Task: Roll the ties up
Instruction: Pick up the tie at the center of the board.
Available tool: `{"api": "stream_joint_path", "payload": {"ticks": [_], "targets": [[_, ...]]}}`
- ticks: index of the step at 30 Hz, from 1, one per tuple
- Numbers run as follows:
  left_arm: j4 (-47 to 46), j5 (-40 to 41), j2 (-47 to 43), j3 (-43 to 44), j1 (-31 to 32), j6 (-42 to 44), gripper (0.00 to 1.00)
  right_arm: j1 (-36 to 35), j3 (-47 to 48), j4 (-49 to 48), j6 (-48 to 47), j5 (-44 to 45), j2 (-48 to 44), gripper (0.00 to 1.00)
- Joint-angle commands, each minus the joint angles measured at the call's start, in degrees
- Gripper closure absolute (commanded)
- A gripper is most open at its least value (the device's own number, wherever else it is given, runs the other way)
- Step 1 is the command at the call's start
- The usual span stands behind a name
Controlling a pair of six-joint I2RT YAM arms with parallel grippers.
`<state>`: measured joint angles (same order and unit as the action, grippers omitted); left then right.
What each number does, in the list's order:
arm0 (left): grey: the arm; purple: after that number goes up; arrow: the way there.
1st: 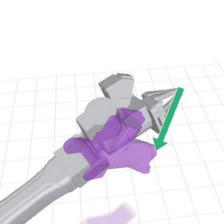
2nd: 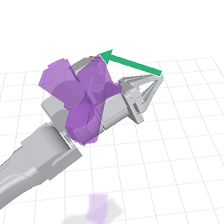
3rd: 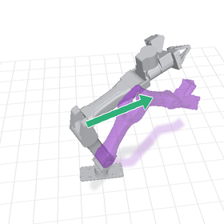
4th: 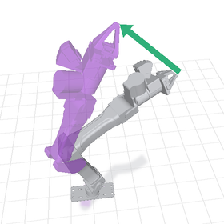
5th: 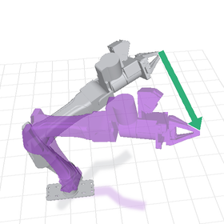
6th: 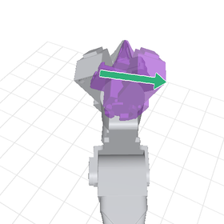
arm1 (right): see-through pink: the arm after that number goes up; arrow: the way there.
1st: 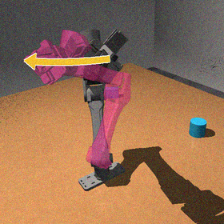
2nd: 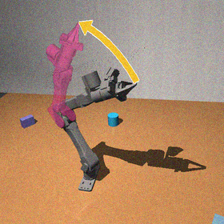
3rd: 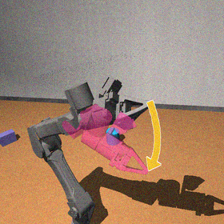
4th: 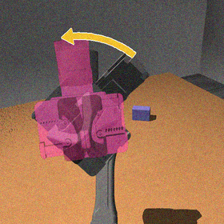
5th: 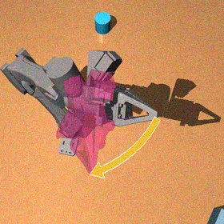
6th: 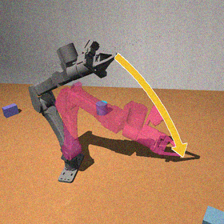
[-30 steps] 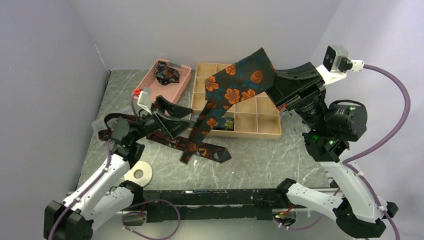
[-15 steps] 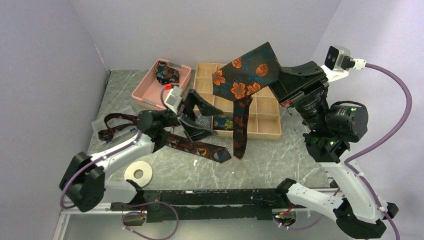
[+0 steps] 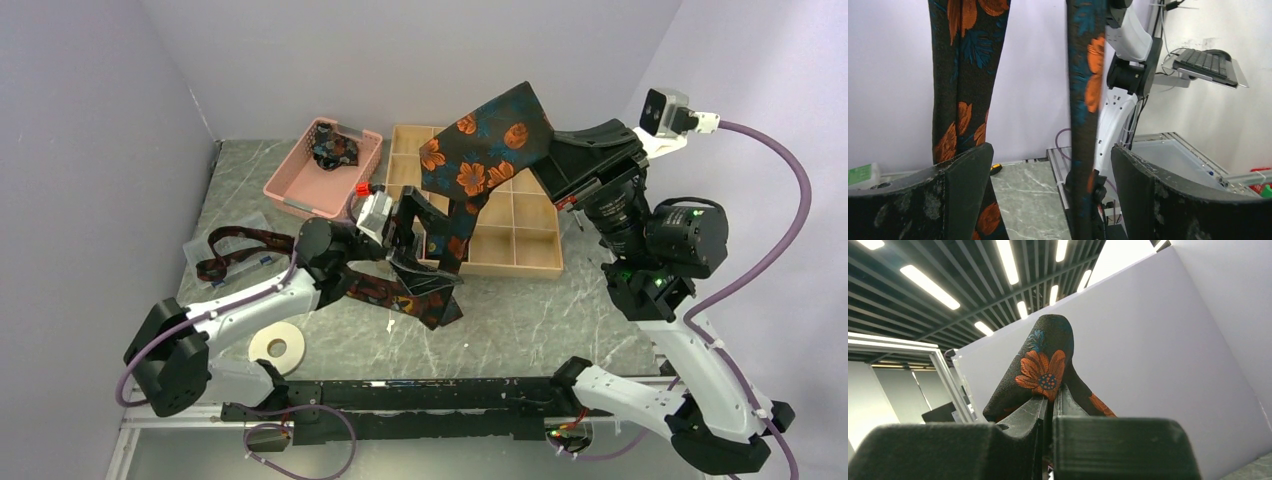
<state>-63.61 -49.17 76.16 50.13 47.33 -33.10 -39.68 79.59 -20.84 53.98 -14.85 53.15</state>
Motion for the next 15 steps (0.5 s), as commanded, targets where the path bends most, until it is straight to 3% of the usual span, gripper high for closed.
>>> {"api": "stream_joint_path", "payload": {"ticks": [1, 10, 15], "targets": [[6.4, 4.6, -6.0, -0.7, -0.3, 8.3, 0.06, 0.2, 1.9, -1.8, -1.0, 0.8, -1.5, 1.0], [21.5, 3.4, -17.7, -3.5, -0.5, 12.9, 0.06, 0.2, 0.5, -1.6, -1.4, 1.2, -2.9, 1.0], [22.4, 5.2, -18.0, -3.7, -0.5, 15.1, 0.06, 0.1, -0.4, -3.0, -0.2, -0.2, -2.2, 1.0]]}}
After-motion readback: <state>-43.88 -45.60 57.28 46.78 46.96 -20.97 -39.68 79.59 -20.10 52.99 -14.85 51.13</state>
